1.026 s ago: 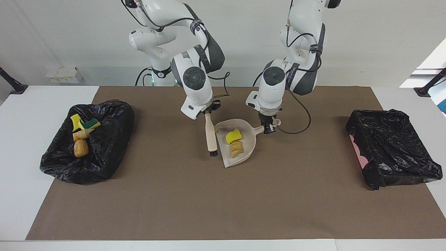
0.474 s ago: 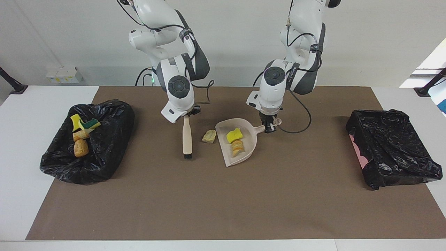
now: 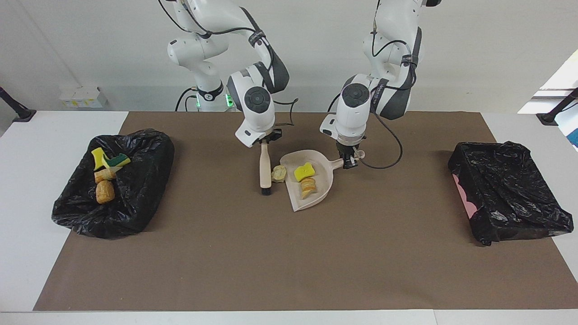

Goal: Sweep and dump trash in bin
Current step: 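Brush the last pieces into the dustpan with the right gripper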

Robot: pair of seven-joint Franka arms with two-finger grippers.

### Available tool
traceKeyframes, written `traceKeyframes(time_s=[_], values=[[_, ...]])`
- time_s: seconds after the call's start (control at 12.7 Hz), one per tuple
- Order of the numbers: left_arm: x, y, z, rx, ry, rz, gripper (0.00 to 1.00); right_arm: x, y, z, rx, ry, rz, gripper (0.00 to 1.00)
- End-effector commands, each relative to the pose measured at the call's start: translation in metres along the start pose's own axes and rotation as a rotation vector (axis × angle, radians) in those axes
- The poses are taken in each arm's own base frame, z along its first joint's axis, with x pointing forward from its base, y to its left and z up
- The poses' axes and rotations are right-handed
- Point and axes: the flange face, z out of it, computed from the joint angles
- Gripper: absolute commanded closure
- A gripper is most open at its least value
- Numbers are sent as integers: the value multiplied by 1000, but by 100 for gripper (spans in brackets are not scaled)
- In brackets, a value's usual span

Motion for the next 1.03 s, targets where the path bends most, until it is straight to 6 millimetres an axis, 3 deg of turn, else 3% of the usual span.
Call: traceKeyframes(time_s=[0.0,0.16,0.39,0.63,0.87,0.95], values=[[-9,13,1,18,0,13,100,0,-28,-17,113,-3,-61,100],[-11,11,2,18,1,7,100,6,-32,-28,124,-20,-62,100],[-29,-5,5,9,1,-24,100,9,-3,-33,42,-52,-39,100],[-42,-21,4,1,9,8,100,3,10,-33,-60,-62,18,100],[-60,-36,-6,6,20,28,100,-6,1,-33,-69,-58,57,100],[-57,-32,-4,4,17,34,100,-10,-5,-29,-72,-54,45,100]])
